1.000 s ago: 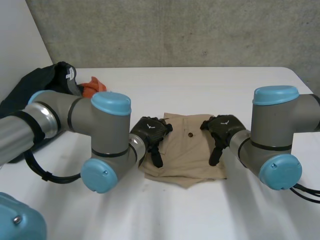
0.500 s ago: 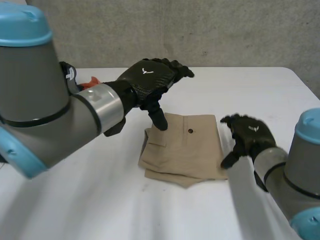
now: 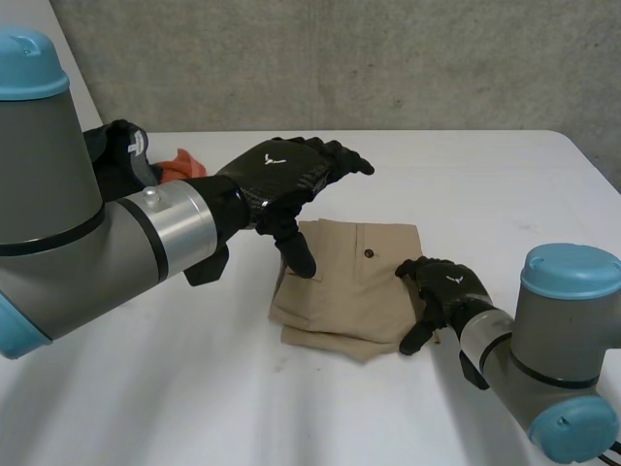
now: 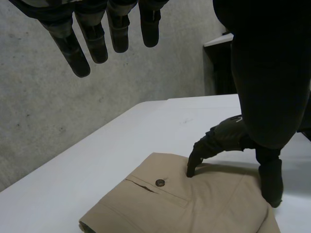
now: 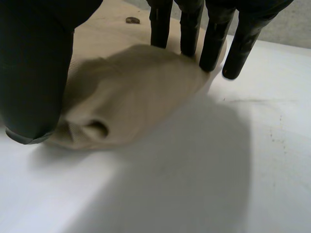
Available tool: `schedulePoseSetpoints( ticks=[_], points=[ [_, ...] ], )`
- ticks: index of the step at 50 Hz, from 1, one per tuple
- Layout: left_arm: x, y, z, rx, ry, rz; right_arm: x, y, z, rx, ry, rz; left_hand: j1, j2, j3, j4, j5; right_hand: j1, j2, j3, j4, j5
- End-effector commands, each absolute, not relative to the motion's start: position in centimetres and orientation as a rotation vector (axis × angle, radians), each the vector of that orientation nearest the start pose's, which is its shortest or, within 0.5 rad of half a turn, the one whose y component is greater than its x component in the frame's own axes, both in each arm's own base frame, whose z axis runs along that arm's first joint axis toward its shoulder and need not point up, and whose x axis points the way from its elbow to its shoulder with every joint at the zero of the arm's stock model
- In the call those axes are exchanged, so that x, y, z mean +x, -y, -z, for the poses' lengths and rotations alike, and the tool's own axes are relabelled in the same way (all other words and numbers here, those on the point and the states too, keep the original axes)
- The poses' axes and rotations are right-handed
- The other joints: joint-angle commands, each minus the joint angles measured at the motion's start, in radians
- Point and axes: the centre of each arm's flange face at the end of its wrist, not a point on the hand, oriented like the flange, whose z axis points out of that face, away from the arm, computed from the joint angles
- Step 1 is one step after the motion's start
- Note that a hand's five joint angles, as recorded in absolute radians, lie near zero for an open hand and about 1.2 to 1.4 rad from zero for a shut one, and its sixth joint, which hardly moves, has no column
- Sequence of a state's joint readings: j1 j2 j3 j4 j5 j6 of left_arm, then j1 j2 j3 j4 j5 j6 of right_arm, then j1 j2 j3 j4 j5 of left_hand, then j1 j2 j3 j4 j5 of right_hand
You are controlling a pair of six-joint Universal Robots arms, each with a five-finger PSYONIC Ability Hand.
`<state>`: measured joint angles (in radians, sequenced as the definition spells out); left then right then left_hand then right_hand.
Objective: Fold the laundry.
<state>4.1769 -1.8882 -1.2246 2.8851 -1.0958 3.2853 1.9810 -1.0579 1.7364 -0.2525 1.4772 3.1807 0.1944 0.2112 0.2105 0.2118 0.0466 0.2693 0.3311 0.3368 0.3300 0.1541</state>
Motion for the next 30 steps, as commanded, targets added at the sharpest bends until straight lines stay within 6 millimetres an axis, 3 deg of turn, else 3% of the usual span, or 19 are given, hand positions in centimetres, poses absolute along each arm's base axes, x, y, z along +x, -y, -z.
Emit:
schedulePoseSetpoints(
  ticks=[1, 6, 12, 18, 24, 30],
  points=[
    [-32.7, 21.3, -28.6, -1.038, 1.782, -1.475, 26.7, 26.2, -11.5, -0.511, -2.314, 1.524, 0.013, -0.004, -0.003, -0.004, -0.013, 0.285, 0.223, 0.218, 0.225, 0.226],
    [-32.7, 21.3, -28.5, -1.038, 1.785, -1.472, 27.0, 27.1, -10.9, -0.508, -2.318, 1.521, 0.013, -0.004, -0.003, -0.004, -0.013, 0.499, 0.437, 0.432, 0.439, 0.440],
    [-32.6, 21.2, -28.3, -1.038, 1.790, -1.465, 27.6, 28.3, -11.0, -0.508, -2.288, 1.545, 0.013, -0.004, -0.003, -0.004, -0.013, 1.107, 1.045, 1.039, 1.046, 1.047],
    [-32.7, 21.1, -28.2, -1.040, 1.792, -1.460, 28.3, 30.2, -11.8, -0.506, -2.244, 1.601, 0.016, -0.001, 0.000, -0.001, -0.011, 1.127, 1.065, 1.059, 1.066, 1.068],
    [-32.6, 21.2, -28.2, -1.036, 1.795, -1.461, 29.5, 35.3, -14.3, -0.490, -2.132, 1.738, 0.016, -0.001, 0.000, -0.001, -0.011, 1.127, 1.065, 1.059, 1.066, 1.068],
    [-32.6, 21.4, -28.2, -1.017, 1.800, -1.458, 24.9, 43.4, -15.7, -0.367, -2.161, 1.906, 0.016, -0.001, 0.000, -0.001, -0.011, 1.127, 1.065, 1.059, 1.066, 1.068]
  ],
)
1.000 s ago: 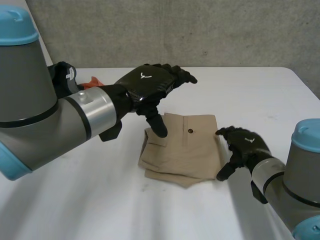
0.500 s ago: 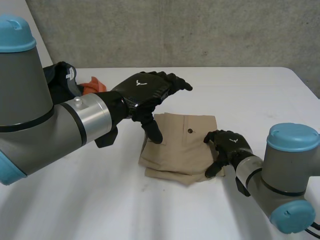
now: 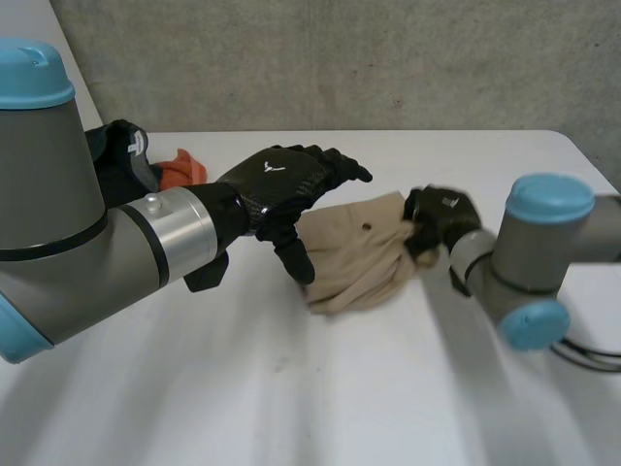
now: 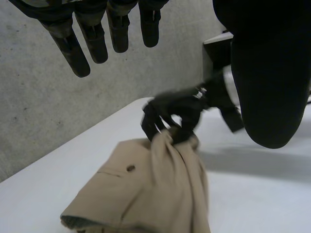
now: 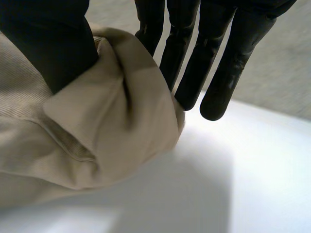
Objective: Fold the laundry.
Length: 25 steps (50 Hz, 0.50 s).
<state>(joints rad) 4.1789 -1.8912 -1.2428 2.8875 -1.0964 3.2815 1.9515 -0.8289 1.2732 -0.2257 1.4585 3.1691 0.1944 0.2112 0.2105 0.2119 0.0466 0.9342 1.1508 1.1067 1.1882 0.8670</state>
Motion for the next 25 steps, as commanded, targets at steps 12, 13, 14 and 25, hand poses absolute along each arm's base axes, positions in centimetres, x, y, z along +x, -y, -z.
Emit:
schedulePoseSetpoints(
  ticks=[12, 13, 14, 25],
  points=[
    [-32.4, 21.8, -28.2, -0.989, 1.810, -1.454, 14.6, 53.4, -15.9, -0.053, -2.212, 2.216, 0.016, -0.001, 0.000, -0.001, -0.011, 0.462, 0.245, 0.290, 0.208, 0.355],
    [-32.4, 21.8, -28.2, -0.989, 1.811, -1.453, 13.9, 53.8, -16.0, -0.044, -2.204, 2.241, 0.016, -0.001, 0.000, -0.001, -0.011, 0.462, 0.245, 0.290, 0.208, 0.355],
    [-32.4, 21.8, -28.1, -0.989, 1.814, -1.450, 13.3, 54.1, -16.0, -0.036, -2.201, 2.256, 0.016, -0.001, 0.000, -0.001, -0.011, 0.462, 0.245, 0.290, 0.208, 0.355],
    [-32.5, 21.9, -27.8, -0.984, 1.828, -1.453, 6.2, 55.9, -13.8, -0.055, -2.281, 2.337, 0.016, -0.001, 0.000, -0.001, -0.011, 0.462, 0.245, 0.290, 0.208, 0.355]
  ],
)
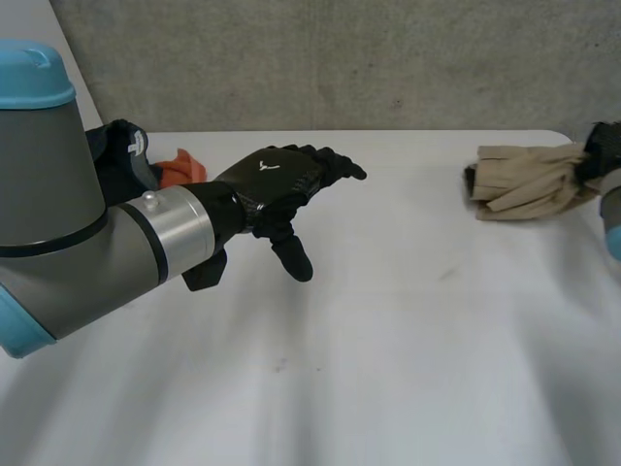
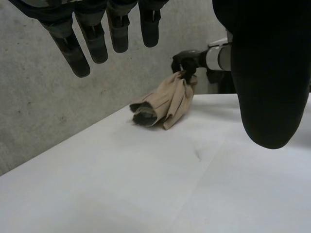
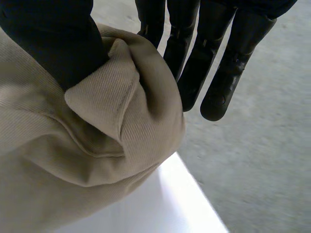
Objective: Fold the laundry.
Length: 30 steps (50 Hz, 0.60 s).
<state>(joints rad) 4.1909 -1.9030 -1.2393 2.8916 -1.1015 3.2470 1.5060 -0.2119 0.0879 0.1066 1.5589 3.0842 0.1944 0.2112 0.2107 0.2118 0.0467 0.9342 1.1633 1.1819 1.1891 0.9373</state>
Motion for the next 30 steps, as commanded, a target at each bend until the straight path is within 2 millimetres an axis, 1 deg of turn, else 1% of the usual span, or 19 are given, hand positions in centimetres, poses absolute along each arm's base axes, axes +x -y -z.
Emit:
schedulePoseSetpoints(
  ticks=[1, 4, 10, 11, 12, 13, 16, 19, 22, 25, 28, 30],
  points=[
    [-32.5, 21.9, -27.9, -0.984, 1.826, -1.455, 5.4, 56.0, -13.8, -0.055, -2.285, 2.336, 0.016, -0.001, 0.000, -0.001, -0.011, 0.462, 0.233, 0.214, 0.207, 0.284],
    [-32.5, 21.9, -27.8, -0.985, 1.828, -1.453, 4.5, 56.1, -13.7, -0.049, -2.290, 2.337, 0.016, -0.001, 0.000, -0.001, -0.011, 0.462, 0.233, 0.214, 0.207, 0.284],
    [-32.6, 21.8, -27.7, -0.986, 1.829, -1.449, 2.1, 56.2, -13.6, -0.044, -2.327, 2.360, 0.010, -0.006, -0.006, -0.007, -0.017, 0.462, 0.233, 0.214, 0.207, 0.284],
    [-32.6, 21.8, -27.7, -0.986, 1.829, -1.449, 2.0, 56.2, -13.5, -0.049, -2.333, 2.365, 0.010, -0.006, -0.006, -0.007, -0.017, 0.236, 0.007, -0.011, -0.019, 0.059],
    [-32.6, 21.8, -27.7, -0.986, 1.829, -1.449, 1.8, 56.2, -13.4, -0.054, -2.344, 2.364, 0.010, -0.006, -0.006, -0.007, -0.017, -0.161, -0.390, -0.409, -0.416, -0.339],
    [-32.6, 21.8, -27.7, -0.986, 1.829, -1.449, 1.6, 56.2, -13.2, -0.078, -2.360, 2.370, 0.010, -0.006, -0.006, -0.007, -0.017, -0.760, -0.989, -1.007, -1.015, -0.937],
    [-32.5, 21.8, -27.7, -0.984, 1.832, -1.448, 1.6, 56.2, -13.1, -0.128, -2.389, 2.382, 0.010, -0.006, -0.006, -0.007, -0.017, -0.760, -0.989, -1.007, -1.015, -0.937],
    [-32.5, 21.8, -27.8, -0.982, 1.833, -1.449, 0.5, 56.0, -13.2, -0.166, -2.462, 2.409, 0.010, -0.006, -0.006, -0.007, -0.017, -0.760, -0.989, -1.007, -1.015, -0.937],
    [-32.5, 21.7, -27.8, -0.982, 1.833, -1.449, -0.4, 55.7, -13.5, -0.209, -2.586, 2.426, 0.010, -0.006, -0.006, -0.007, -0.017, -0.760, -0.989, -1.007, -1.015, -0.937],
    [-32.4, 21.6, -28.0, -0.985, 1.827, -1.455, -1.0, 55.2, -14.3, -0.294, -2.722, 2.426, 0.010, -0.006, -0.006, -0.007, -0.017, -0.760, -0.989, -1.007, -1.015, -0.937],
    [-32.4, 21.5, -28.2, -0.985, 1.821, -1.461, -1.0, 54.7, -15.0, -0.429, -2.854, 2.419, 0.010, -0.006, -0.006, -0.007, -0.017, -0.760, -0.989, -1.007, -1.015, -0.937],
    [-32.3, 21.6, -28.4, -0.983, 1.819, -1.469, -1.0, 54.5, -16.1, -0.476, -2.902, 2.447, 0.007, -0.009, -0.009, -0.010, -0.020, -0.760, -0.989, -1.007, -1.015, -0.937]
  ],
)
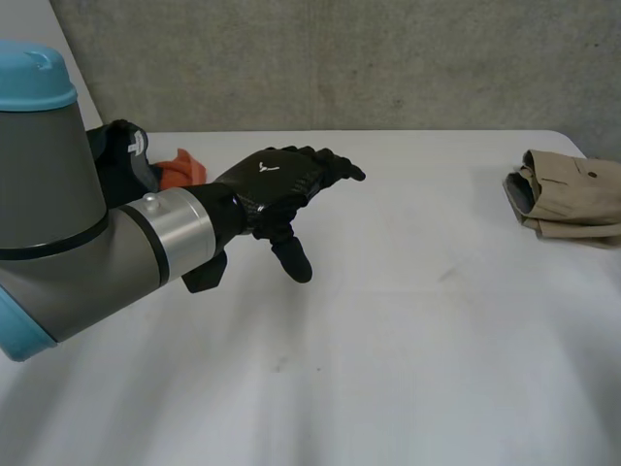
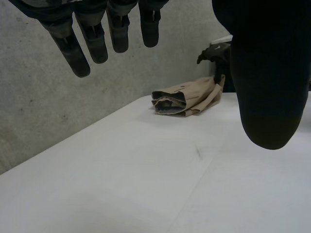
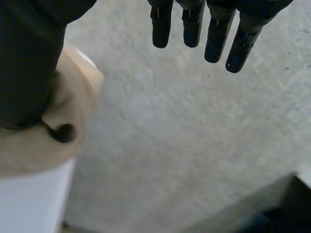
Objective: Fold the laundry.
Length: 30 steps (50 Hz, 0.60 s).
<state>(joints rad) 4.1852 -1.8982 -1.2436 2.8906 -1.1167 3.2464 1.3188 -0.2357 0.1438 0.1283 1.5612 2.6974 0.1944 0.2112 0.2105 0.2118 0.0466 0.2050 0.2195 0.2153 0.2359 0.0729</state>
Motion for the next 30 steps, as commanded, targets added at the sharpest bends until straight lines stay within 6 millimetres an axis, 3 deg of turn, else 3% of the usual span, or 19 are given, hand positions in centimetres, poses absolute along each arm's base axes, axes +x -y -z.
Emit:
schedulePoseSetpoints(
  ticks=[1, 3, 4, 7, 8, 11, 12, 15, 16, 19, 20, 22, 23, 24, 26, 28, 30],
  points=[
    [-32.3, 21.5, -28.5, -0.983, 1.817, -1.471, -1.1, 54.4, -17.4, -0.510, -2.941, 2.487, 0.007, -0.009, -0.009, -0.010, -0.019, -0.030, -0.045, -0.041, -0.061, -0.073],
    [-32.1, 21.5, -29.3, -0.978, 1.800, -1.499, -1.2, 54.2, -19.0, -0.519, -2.969, 2.547, 0.007, -0.009, -0.009, -0.010, -0.019, -0.030, -0.045, -0.041, -0.061, -0.073],
    [-32.0, 21.4, -29.6, -0.977, 1.794, -1.507, -1.0, 54.1, -20.8, -0.508, -2.963, 2.630, 0.007, -0.009, -0.009, -0.010, -0.019, -0.030, -0.045, -0.041, -0.061, -0.073],
    [-31.4, 21.9, -30.4, -0.956, 1.789, -1.556, 0.7, 53.9, -24.2, -0.467, -2.847, 2.786, 0.002, -0.015, -0.015, -0.016, -0.025, -0.030, -0.045, -0.041, -0.061, -0.073],
    [-31.1, 22.2, -30.7, -0.945, 1.791, -1.576, 3.3, 53.5, -26.3, -0.476, -2.715, 2.871, -0.001, -0.018, -0.018, -0.019, -0.028, -0.030, -0.045, -0.041, -0.061, -0.073],
    [-29.8, 23.8, -31.5, -0.881, 1.818, -1.687, 7.8, 52.4, -28.8, -0.500, -2.522, 2.933, -0.004, -0.021, -0.020, -0.022, -0.031, -0.030, -0.045, -0.041, -0.061, -0.073],
    [-29.6, 24.2, -31.8, -0.864, 1.820, -1.722, 10.8, 51.4, -30.1, -0.521, -2.408, 2.929, -0.007, -0.024, -0.023, -0.025, -0.034, -0.030, -0.045, -0.041, -0.061, -0.073],
    [-28.3, 25.8, -32.9, -0.792, 1.824, -1.864, 15.2, 49.6, -31.3, -0.564, -2.264, 2.872, -0.016, -0.033, -0.032, -0.034, -0.043, -0.030, -0.045, -0.041, -0.061, -0.073],
    [-28.0, 26.3, -33.1, -0.773, 1.824, -1.899, 17.8, 48.2, -31.3, -0.591, -2.205, 2.799, -0.019, -0.036, -0.035, -0.036, -0.046, -0.030, -0.045, -0.041, -0.061, -0.073],
    [-25.6, 29.2, -33.5, -0.697, 1.842, -2.020, 21.3, 45.9, -30.4, -0.652, -2.141, 2.635, 0.010, -0.007, -0.006, -0.007, -0.017, -0.030, -0.045, -0.041, -0.061, -0.073],
    [-24.9, 30.0, -33.4, -0.681, 1.856, -2.044, 23.4, 44.1, -29.3, -0.716, -2.118, 2.507, 0.022, 0.005, 0.006, 0.005, -0.005, -0.030, -0.045, -0.041, -0.061, -0.073],
    [-22.4, 32.5, -33.1, -0.640, 1.910, -2.116, 25.6, 41.5, -29.1, -0.781, -2.063, 2.400, 0.037, 0.020, 0.021, 0.019, 0.010, -0.030, -0.045, -0.041, -0.061, -0.073],
    [-21.5, 33.5, -32.6, -0.633, 1.943, -2.131, 26.1, 40.5, -29.1, -0.809, -2.047, 2.365, 0.037, 0.020, 0.021, 0.019, 0.010, -0.030, -0.045, -0.041, -0.061, -0.073],
    [-20.6, 34.5, -31.9, -0.630, 1.981, -2.141, 27.7, 38.0, -28.7, -0.902, -2.010, 2.279, 0.037, 0.020, 0.021, 0.019, 0.010, -0.030, -0.045, -0.041, -0.061, -0.073],
    [-18.5, 37.1, -29.4, -0.666, 2.092, -2.158, 28.9, 35.7, -27.8, -0.982, -1.992, 2.194, 0.034, 0.017, 0.018, 0.016, 0.007, -0.030, -0.045, -0.041, -0.061, -0.073],
    [-17.2, 38.7, -28.1, -0.712, 2.149, -2.182, 30.3, 33.2, -25.2, -1.086, -1.993, 2.064, 0.034, 0.017, 0.018, 0.016, 0.007, -0.030, -0.045, -0.041, -0.061, -0.073],
    [-15.6, 40.6, -25.9, -0.812, 2.237, -2.196, 30.6, 31.9, -23.4, -1.129, -2.015, 1.994, 0.034, 0.017, 0.018, 0.016, 0.007, -0.030, -0.045, -0.041, -0.061, -0.073]
  ],
)
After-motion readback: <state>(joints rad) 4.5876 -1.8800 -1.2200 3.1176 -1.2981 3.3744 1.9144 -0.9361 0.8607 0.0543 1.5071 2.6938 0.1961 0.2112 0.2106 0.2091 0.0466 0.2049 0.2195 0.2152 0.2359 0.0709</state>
